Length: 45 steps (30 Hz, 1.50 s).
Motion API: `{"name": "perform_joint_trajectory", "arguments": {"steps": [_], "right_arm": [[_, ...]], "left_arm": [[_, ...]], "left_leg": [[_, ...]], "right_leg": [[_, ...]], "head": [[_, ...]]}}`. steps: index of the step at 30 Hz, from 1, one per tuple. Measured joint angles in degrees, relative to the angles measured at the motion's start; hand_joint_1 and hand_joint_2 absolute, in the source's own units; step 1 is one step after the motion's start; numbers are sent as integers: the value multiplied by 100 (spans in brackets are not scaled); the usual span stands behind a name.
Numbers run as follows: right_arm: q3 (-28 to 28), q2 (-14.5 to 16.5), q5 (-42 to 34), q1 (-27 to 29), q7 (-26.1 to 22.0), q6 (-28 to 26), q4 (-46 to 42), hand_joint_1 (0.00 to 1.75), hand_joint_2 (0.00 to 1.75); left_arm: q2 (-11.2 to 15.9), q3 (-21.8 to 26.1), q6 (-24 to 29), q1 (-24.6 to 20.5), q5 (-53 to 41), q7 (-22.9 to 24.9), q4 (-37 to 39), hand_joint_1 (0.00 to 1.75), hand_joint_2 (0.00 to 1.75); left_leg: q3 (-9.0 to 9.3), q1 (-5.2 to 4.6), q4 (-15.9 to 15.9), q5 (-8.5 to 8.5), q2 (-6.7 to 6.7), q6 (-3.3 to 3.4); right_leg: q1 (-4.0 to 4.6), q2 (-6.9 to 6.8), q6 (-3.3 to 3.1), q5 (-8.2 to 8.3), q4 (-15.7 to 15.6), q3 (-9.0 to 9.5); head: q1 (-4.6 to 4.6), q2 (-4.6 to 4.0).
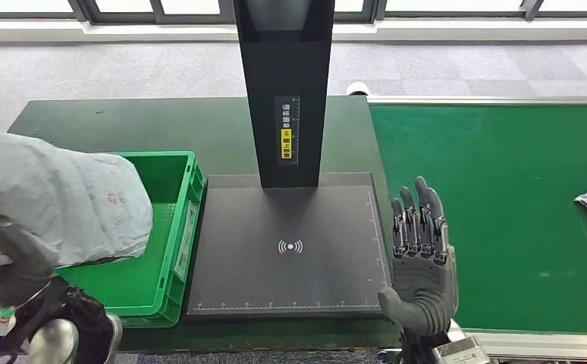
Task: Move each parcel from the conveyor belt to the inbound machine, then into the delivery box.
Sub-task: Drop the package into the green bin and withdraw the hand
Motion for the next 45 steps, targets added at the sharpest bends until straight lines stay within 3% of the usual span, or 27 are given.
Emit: {"name": "perform_joint_trajectory", "arguments": {"steps": [4, 8, 25, 29, 45], "right_arm": [[-63, 89, 84, 38, 2, 154, -26, 0, 175], [-140, 154, 122, 35, 1, 206, -26, 0, 175], [-250, 242, 154, -13, 10, 225, -14, 0, 175], [-251, 242, 158, -52, 10, 227, -1, 0, 175], [-254, 254, 178, -176, 12, 260, 116, 0, 175]], "left_arm": [[92, 500, -331, -404, 130, 126, 1390, 175, 175], [143, 820, -380, -566, 27, 187, 2165, 175, 175], [155, 1009, -164, -879, -427, 246, 2807, 173, 175], [155, 1009, -163, -879, -429, 228, 2807, 0, 0], [78, 872, 558, -447, -1351, -12, 2259, 0, 0]], "left_leg": [[3, 2, -1, 7, 16, -9], [2, 2, 0, 7, 17, -10], [-2, -5, -11, 11, -28, -5], [3, -5, -11, 11, -29, -6], [5, 0, -8, 27, -13, -13]], "right_leg": [[2, 13, -14, 13, 2, -5], [2, 15, -14, 15, 1, -5], [-6, -28, -7, -7, 2, 59], [-6, -28, -8, -6, 2, 61], [0, -10, -15, 18, 3, 5]], "head": [[0, 0], [0, -1], [0, -1], [0, -1], [0, -1]]}}
